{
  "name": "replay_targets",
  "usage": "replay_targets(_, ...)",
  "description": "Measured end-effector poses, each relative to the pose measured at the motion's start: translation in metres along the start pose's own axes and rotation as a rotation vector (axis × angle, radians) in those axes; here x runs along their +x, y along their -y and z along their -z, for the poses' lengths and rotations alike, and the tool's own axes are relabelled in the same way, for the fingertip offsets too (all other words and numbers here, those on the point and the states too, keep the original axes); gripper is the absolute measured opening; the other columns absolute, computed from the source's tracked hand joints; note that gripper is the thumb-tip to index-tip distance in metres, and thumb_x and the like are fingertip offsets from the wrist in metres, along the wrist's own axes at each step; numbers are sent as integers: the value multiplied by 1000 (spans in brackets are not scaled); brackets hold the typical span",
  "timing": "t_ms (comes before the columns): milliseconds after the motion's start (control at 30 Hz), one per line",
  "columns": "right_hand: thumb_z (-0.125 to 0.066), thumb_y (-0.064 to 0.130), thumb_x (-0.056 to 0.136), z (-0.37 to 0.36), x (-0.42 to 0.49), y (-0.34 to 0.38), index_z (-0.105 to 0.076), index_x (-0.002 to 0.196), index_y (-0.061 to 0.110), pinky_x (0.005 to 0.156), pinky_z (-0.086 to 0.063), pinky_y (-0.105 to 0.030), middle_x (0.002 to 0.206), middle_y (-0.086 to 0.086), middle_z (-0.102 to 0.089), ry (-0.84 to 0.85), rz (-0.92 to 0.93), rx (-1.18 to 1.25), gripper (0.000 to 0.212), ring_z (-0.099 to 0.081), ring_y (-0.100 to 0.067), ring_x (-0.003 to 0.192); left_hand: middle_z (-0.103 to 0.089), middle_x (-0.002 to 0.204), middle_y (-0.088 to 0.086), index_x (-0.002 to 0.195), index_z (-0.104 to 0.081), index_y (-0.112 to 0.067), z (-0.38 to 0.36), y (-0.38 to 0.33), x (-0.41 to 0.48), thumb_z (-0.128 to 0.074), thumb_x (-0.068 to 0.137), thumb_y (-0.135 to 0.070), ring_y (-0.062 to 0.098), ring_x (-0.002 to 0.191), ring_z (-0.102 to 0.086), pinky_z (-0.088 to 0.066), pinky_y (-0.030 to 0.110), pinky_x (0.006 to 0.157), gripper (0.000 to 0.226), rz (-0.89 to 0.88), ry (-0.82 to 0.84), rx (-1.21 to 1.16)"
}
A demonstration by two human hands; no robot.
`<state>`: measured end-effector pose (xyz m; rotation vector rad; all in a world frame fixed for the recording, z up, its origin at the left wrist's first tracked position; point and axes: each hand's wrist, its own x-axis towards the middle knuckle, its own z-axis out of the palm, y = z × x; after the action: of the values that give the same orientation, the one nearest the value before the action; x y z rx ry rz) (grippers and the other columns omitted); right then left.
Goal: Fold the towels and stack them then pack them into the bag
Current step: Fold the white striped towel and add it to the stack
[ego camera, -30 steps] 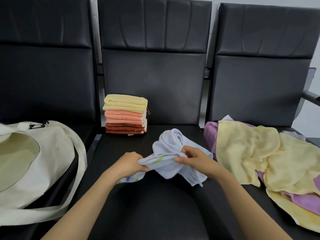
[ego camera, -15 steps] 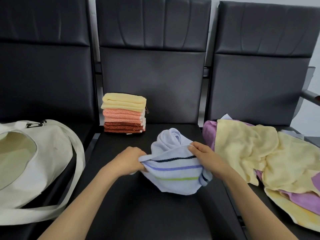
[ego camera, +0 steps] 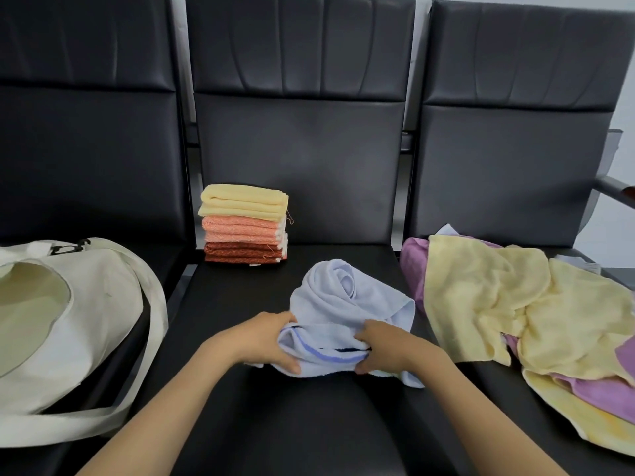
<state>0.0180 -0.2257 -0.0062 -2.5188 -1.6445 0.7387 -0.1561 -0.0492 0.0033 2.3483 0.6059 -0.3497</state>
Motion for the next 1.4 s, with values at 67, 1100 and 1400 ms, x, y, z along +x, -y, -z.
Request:
replay_targets(67, -61, 20, 82, 2, 1, 0, -40, 68, 16, 66, -36, -27, 83, -2, -44, -61, 41, 140, 25, -44, -15, 74, -55, 100, -5, 98, -55, -20, -1, 3, 1, -81, 68, -31, 12, 83, -60, -54, 22, 61, 41, 56, 26, 101)
replay_targets(1100, -46, 5, 92, 31, -13, -3, -62, 110, 38, 84, -49, -20, 104, 12, -67, -363, 195, 537, 41, -61, -5, 97, -61, 83, 6, 86, -54, -17, 12, -19, 7, -48, 89, -14, 20, 80, -59, -42, 29, 64, 6, 93, -403, 3)
replay_targets(1400, -82, 36, 72, 26, -18, -4, -62, 106, 33, 78, -49, -14, 100, 10, -70, -87, 78, 578, 40, -65, -1, 90, -65, 86, 7, 95, -59, -18, 14, -19, 3, -63, 86, -30, 18, 64, -50, -34, 26, 42, 16, -34, -277, -514)
